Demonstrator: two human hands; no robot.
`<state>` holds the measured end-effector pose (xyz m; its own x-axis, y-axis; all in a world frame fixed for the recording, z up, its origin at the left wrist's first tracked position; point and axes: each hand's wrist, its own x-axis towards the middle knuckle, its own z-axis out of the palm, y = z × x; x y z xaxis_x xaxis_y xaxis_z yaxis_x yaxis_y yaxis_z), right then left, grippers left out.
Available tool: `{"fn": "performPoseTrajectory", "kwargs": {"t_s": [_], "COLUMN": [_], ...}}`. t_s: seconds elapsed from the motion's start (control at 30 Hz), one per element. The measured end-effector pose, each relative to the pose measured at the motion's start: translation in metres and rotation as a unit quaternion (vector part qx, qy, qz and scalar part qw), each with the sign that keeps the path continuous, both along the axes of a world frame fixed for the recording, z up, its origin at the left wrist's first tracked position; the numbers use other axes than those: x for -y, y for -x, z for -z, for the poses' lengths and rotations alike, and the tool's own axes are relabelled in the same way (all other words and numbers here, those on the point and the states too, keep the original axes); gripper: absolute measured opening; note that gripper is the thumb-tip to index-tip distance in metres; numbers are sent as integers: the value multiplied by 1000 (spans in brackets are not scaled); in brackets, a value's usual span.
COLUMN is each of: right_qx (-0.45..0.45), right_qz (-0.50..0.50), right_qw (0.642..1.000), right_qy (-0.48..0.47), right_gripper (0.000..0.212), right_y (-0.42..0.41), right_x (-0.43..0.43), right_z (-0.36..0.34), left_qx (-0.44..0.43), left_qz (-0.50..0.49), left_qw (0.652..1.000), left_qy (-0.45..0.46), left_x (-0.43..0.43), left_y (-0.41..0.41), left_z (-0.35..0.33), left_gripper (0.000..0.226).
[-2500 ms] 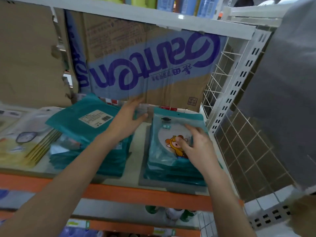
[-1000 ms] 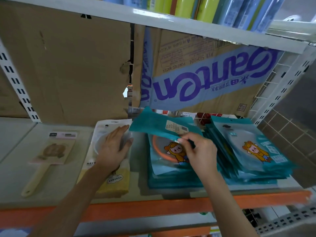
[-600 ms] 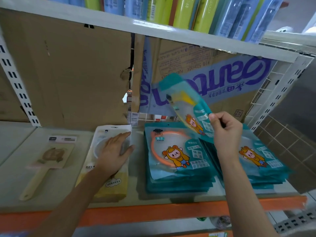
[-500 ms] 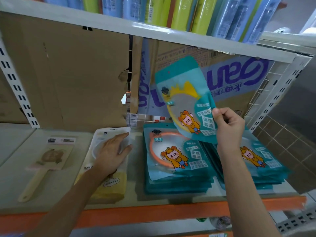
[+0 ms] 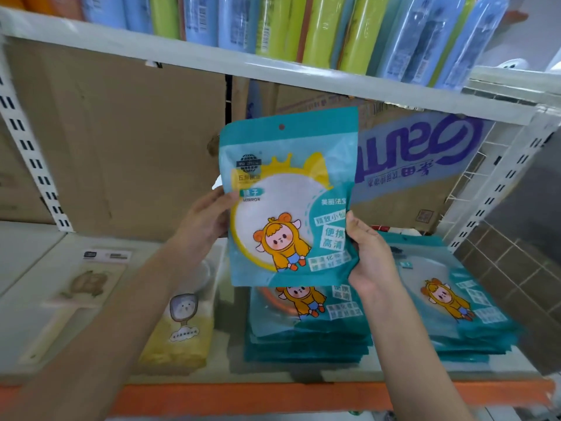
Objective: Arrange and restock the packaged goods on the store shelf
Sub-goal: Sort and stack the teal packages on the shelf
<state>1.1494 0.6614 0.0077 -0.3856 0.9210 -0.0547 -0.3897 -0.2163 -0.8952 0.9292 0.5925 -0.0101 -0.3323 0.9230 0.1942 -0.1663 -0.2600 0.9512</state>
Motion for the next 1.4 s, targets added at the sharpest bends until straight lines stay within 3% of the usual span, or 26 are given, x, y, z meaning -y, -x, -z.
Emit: {"fn": "performPoseTrajectory", "kwargs": {"t_s": [0.17,0.37,0.53,0.7,0.87,0.97,1.13,1.4], "right_qx": [36,164,231,235,276,332,420,449], "right_qz": [4,-15,-15,34,38,13,1,-15], "right_qw": [999,984,964,962,950,930,892,878], "right_qy": [27,-67,-128,-137,-142,-156,-170,-162], "right_gripper": [33,42,33,30,23,16,16,24], "right_y": [4,-7,-17,-35,-55,-66,-75,-83], "right_x": [-4,2,9,13,19,20,19,16], "right_z": [12,24,36,42,48,55,66,72], "left_qx": [106,145,158,89,27,-30,-129,-205], "left_qz": [6,-80,-88,-44,-42,-55,-71,-104], "left_qw": [994,986,982,992,980,971,957,937], "left_qy": [-15,19,48,72,194,229,250,262], "left_x": [-11,-21,-33,-43,-49,-48,-47,-47], "left_y": [-8,-5,-10,-20,-31,-39,-46,-44], "left_z": [-9,-4,-2,3,15,22,33,54], "left_gripper": [19,11,10,18,16,20,7,36]}}
